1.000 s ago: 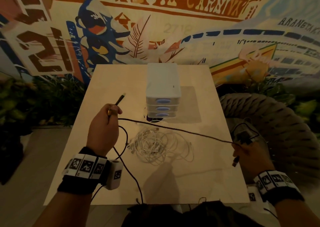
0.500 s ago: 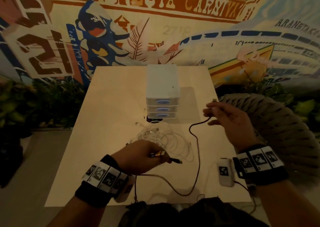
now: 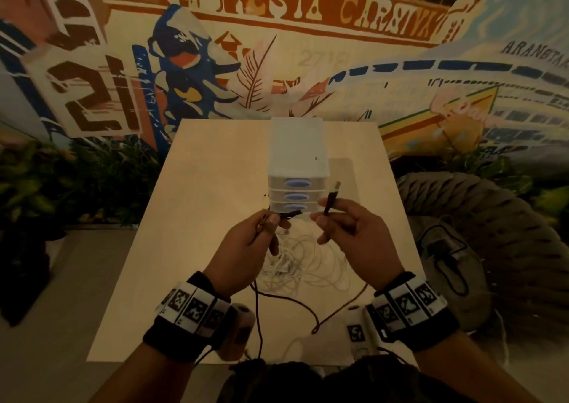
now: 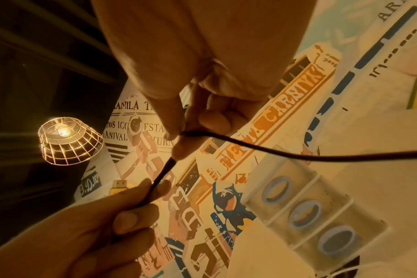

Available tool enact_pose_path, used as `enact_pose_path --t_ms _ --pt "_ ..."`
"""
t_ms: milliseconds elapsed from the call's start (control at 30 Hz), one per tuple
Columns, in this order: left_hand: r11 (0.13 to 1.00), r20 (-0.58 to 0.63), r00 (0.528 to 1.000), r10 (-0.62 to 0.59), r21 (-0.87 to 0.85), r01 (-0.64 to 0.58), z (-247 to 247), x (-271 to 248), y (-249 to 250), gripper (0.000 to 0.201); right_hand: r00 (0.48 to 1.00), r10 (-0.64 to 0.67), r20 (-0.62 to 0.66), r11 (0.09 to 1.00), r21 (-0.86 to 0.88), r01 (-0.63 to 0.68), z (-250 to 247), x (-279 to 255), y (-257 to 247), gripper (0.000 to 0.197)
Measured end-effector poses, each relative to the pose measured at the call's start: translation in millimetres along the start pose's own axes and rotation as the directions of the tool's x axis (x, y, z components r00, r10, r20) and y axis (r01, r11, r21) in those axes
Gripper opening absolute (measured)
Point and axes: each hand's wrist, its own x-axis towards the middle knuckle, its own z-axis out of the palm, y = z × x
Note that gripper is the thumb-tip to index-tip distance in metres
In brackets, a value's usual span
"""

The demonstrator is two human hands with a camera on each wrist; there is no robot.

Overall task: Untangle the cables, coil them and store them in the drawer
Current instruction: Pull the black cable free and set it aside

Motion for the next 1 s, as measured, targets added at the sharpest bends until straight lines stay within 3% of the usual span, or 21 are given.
enact_pose_path --t_ms 67,133,233,400,500,567,667,767,867,933,1000 --pt "1.0 0.003 1.0 -0.006 -0.006 0.006 2 -1 2 0.031 0.999 0.03 0.028 0.998 0.046 -0.031 0 3 2 0.017" --pt "1.0 0.015 1.0 0.0 -0.006 0.0 5 -1 5 0.03 0.986 0.09 0.142 0.982 0.153 -0.111 4 3 4 0.018" --pt "0.999 0.049 0.998 0.029 -0.022 -0.027 12 -2 11 0.029 0.963 0.028 0.268 0.966 0.241 -0.096 15 1 6 0.02" --pt "0.999 0.002 0.999 -0.054 -0.001 0.054 11 -2 8 0.028 0.998 -0.003 0.063 0.984 0.179 -0.008 20 3 9 0.02" --pt "0.999 0.019 0.999 -0.048 -0.013 0.049 4 -3 5 0.039 0.996 -0.047 0.076 0.998 -0.031 0.05 17 2 11 0.01" --pt "0.997 0.097 0.995 -0.015 -0.067 0.021 3 -3 9 0.044 0.981 -0.076 0.178 0.957 -0.264 0.123 21 -2 11 0.01" --pt "1.0 0.166 0.986 0.02 -0.007 -0.019 10 -3 15 0.036 0.961 -0.116 0.251 0.877 -0.428 0.217 30 -6 5 0.011" --pt "0.997 0.01 0.997 0.079 -0.008 -0.079 11 -2 15 0.032 0.967 -0.127 0.222 0.895 -0.394 0.208 32 -8 1 0.012" --pt "0.969 -0.222 0.974 0.043 -0.227 -0.095 -4 1 14 0.034 0.995 -0.099 0.029 0.942 -0.319 0.103 0 -10 12 0.012" --pt "0.932 -0.293 0.956 0.017 -0.341 -0.121 -19 1 18 0.035 0.998 -0.023 -0.058 0.953 -0.304 0.004 -40 -20 35 0.013" --pt "0.9 -0.296 0.955 0.007 -0.414 -0.135 -32 1 21 0.036 0.986 0.162 -0.035 0.936 -0.311 -0.165 -84 -45 69 0.016"
